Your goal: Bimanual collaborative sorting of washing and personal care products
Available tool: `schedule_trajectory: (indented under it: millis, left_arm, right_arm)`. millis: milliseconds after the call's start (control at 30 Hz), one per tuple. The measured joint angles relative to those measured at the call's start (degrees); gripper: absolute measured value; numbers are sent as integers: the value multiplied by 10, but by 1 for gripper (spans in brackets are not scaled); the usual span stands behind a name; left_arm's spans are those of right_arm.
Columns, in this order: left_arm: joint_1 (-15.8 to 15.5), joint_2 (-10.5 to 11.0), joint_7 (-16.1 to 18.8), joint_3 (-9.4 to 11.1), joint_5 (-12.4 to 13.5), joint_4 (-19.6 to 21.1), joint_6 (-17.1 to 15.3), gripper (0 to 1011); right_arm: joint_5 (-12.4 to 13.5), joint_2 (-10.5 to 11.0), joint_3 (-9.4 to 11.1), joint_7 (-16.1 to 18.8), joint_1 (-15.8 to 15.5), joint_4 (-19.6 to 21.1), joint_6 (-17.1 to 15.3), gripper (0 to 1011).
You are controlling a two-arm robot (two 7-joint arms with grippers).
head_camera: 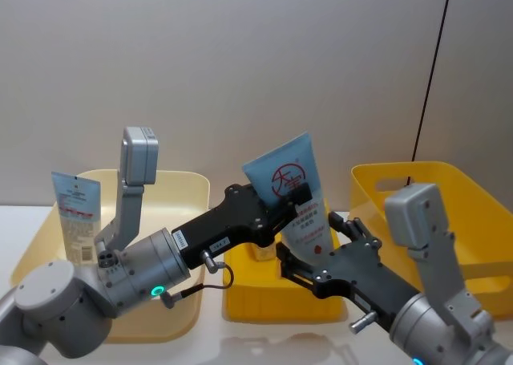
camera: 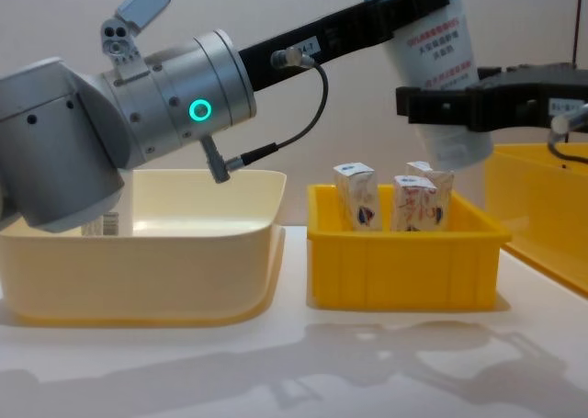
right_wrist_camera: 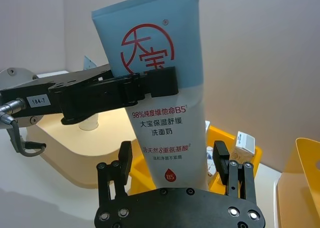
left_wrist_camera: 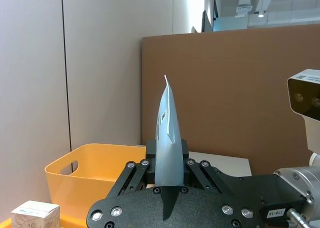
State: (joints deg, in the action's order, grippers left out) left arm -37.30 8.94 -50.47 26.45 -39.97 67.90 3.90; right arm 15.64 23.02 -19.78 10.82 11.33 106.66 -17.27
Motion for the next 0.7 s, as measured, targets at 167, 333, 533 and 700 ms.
schedule_trajectory:
  millis: [167,333,533,700]
  left_arm:
    - [0,0,0,0,0,0,0,238]
    - [0,0,0,0,0,0,0,238]
    - [0,0,0,0,0,0,0,238]
    - [0,0,0,0,0,0,0,239]
  right_arm:
    - [-17,-4,-8,-7,8,-8,0,1001]
    - [-28,-7,-15,-11,13,-13,0,959]
    - [-39,-10,-20,-15,18,-18,1,809]
    - [-44,-12,-23,-17,20,-20,1,704]
